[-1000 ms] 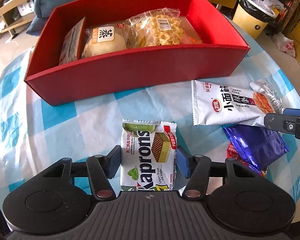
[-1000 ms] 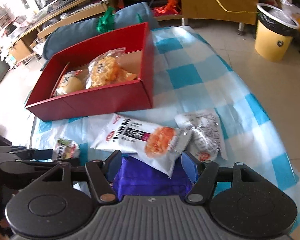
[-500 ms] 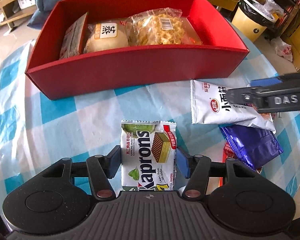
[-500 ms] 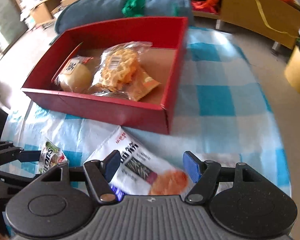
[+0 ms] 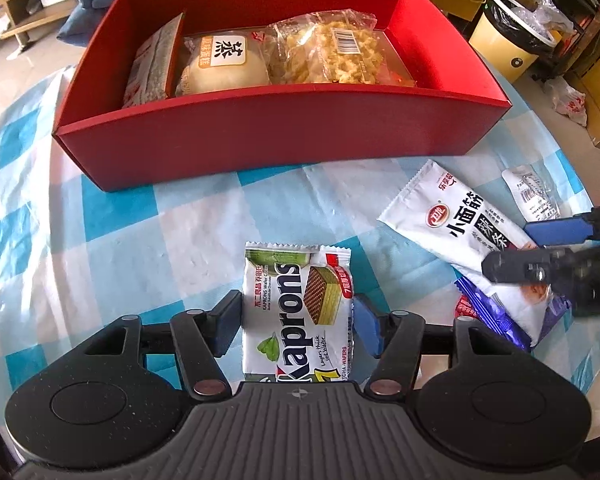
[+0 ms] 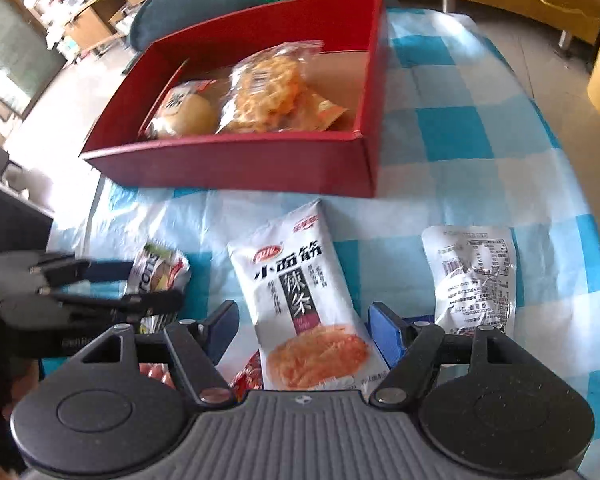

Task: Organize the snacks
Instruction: 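Grasp the white spicy-strip bag with the right tool while the left tool grasps the Kaprons wafer, then lift the spicy-strip bag with the right tool while the left tool lifts the Kaprons wafer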

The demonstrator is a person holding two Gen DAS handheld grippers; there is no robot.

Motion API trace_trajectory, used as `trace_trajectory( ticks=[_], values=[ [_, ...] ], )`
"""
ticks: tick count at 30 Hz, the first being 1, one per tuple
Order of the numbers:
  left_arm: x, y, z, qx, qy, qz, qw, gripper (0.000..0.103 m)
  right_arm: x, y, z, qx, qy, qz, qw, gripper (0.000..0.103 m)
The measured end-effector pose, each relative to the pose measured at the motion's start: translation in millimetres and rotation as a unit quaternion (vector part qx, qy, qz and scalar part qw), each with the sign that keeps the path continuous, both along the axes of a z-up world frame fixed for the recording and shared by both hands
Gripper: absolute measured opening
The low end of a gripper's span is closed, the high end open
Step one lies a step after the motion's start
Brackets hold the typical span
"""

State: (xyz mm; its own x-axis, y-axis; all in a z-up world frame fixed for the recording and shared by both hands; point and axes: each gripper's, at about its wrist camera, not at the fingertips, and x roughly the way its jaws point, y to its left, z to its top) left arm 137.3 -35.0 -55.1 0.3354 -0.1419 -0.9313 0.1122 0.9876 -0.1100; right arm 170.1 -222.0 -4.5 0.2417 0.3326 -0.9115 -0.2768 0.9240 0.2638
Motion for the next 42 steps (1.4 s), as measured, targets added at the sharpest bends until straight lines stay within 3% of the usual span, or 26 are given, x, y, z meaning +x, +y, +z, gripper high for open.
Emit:
trace_trajectory(
  ticks=[5,10,15,17,21,22,24,27,30,33,42],
  values=[
    [-0.7,-1.3,-2.8,0.019,-0.004,0.003,0.9998,0.079,4.0,24.0,-8.2,-0.046,-0.013,0.034,0.998,0.066],
    [-0.3,-0.4,-3.8,0.022,-0.008,0.005,0.9997,0.081,4.4,38.2,-18.2,-0.079,-0.027,0.052,0.995,0.070],
    [-1.3,-1.7,-6.7,0.043,-0.010,-0.003,0.9990,0.084,3.4,40.5,-23.1,-0.065,-0.027,0.031,0.997,0.093],
    [0.4,1.2,-9.5,0.046,-0.006,0.005,0.9989,0.090,5.0,37.8,-26.0,-0.061,-0.014,0.019,0.998,0.100],
    [0.1,5.5,-12.6,0.049,-0.003,0.010,0.9988,0.093,4.9,40.9,-27.4,-0.070,-0.015,0.031,0.997,0.100],
    [-1.0,6.4,-12.8,0.048,-0.004,0.011,0.9988,0.094,4.4,42.1,-27.8,-0.077,-0.015,0.032,0.996,0.098],
    [-3.5,7.7,-13.3,0.047,-0.005,0.012,0.9988,0.094,2.9,43.4,-26.0,-0.101,-0.029,0.032,0.994,0.077],
    [-8.1,9.9,-13.8,0.044,-0.009,0.016,0.9989,0.093,-0.5,41.9,-19.1,-0.115,-0.048,0.032,0.992,0.053],
    [-10.4,10.8,-10.4,0.043,-0.012,0.018,0.9989,0.083,-2.7,43.3,-13.8,-0.109,-0.054,0.036,0.992,0.048],
    [-12.3,11.1,-3.8,0.036,-0.013,0.018,0.9991,0.067,-6.4,48.8,-5.6,-0.105,-0.072,0.042,0.991,0.047],
    [-17.4,17.1,2.4,0.019,-0.007,0.026,0.9994,0.065,-11.5,59.7,-0.9,-0.087,-0.078,0.039,0.992,0.045]
  ],
)
